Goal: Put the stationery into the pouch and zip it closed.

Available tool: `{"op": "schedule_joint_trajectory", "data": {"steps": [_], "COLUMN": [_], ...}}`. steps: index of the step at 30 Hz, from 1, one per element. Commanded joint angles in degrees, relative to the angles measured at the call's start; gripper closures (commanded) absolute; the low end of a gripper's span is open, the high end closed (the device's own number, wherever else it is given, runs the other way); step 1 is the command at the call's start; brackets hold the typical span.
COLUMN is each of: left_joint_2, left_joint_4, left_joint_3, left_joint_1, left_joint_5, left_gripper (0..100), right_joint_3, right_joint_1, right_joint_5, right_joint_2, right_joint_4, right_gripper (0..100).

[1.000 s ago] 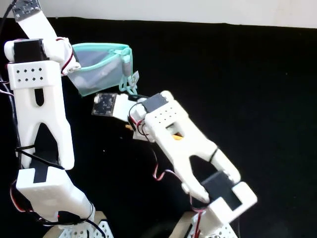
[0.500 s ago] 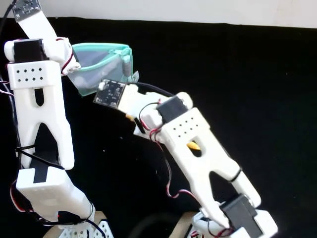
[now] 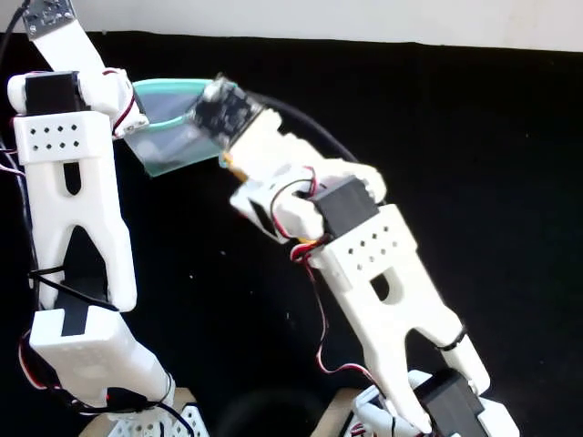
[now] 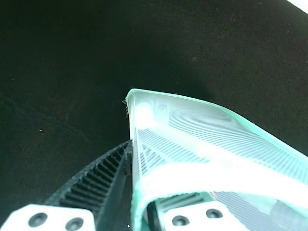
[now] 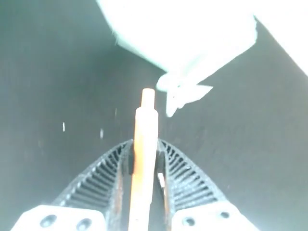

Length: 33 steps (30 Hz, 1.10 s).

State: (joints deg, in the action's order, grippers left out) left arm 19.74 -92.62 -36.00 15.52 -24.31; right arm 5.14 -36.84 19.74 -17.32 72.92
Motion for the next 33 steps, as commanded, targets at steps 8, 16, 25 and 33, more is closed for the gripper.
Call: {"op": "schedule_joint_trajectory", "data": {"steps": [8,16,25,33], "left_joint_2": [1.5,1.5,1.5,1.5], "left_joint_4": [1.1,1.1,1.1,1.1], "left_joint_3": [1.1,1.1,1.1,1.1], "left_joint_1": [1.4,1.5,1.5,1.5], "left_joint_5": [0.3,0.3,0.3,0.3], "left_gripper": [99,99,99,99], "right_joint_3": [21.0,35.2,51.1,62.0], "right_joint_1": [0.7,0.7,0.7,0.7], "right_joint_5": [-10.5,-16.9,-18.5,-18.6], "right_joint_2": [4.4,11.9,19.6,28.1], "right_joint_4": [-0.2,-0.2,-1.0,-8.3], "right_gripper": [99.1,99.1,99.1,99.1]}}
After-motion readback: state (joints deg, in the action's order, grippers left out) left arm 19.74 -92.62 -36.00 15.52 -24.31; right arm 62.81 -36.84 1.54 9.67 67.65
